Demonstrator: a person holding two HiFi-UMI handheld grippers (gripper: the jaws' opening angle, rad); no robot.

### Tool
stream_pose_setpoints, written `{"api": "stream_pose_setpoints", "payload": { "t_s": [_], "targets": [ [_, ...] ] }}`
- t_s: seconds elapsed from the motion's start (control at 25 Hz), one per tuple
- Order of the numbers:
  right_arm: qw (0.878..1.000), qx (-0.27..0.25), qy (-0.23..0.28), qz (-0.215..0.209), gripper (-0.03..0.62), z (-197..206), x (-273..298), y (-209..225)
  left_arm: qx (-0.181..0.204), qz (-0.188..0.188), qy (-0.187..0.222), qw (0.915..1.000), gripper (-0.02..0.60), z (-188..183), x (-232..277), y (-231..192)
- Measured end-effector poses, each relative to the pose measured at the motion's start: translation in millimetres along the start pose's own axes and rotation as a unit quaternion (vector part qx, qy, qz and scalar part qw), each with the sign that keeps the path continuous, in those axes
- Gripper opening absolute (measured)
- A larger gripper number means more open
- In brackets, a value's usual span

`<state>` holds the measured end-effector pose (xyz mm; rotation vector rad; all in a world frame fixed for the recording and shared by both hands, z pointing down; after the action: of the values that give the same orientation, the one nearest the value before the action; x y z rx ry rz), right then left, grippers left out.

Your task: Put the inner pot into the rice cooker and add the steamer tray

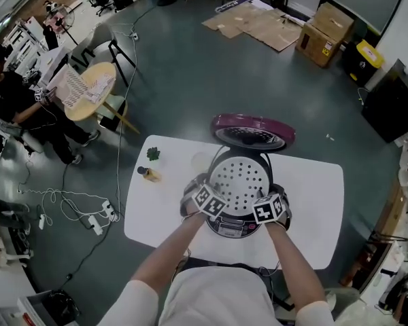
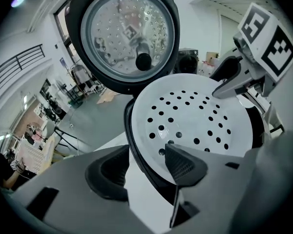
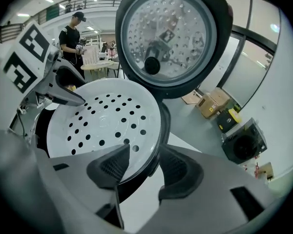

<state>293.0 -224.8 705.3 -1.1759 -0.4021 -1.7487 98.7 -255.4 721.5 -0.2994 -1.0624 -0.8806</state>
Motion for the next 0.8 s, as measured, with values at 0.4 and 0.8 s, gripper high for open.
{"api": "stream_pose_setpoints", "payload": {
  "t_s": [0.4,0.8],
  "targets": [
    [0.999,0.023,0.043,-0.002,0.230,-1.1,-5.9,11.4,-0.068,-0.023,0.041,0.9966,0.301,1.6,-14.0,-13.4],
    [0.992,0.043,0.113,-0.021,0.211,-9.7,-57.9,-0.7,-0.112,0.005,0.109,0.9876,0.272,2.8,-79.0,0.7]
  ]
}}
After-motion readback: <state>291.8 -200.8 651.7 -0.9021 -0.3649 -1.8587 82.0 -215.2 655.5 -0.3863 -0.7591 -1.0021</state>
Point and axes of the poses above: the fingertips, and each gripper's own axes: x forward along the fingers, y to its right, z out of its underside, the point moved 2 cm from there along -x, backward along the fingers, and after that the axes turned 4 degrees about -x, right-handed, at the moved point
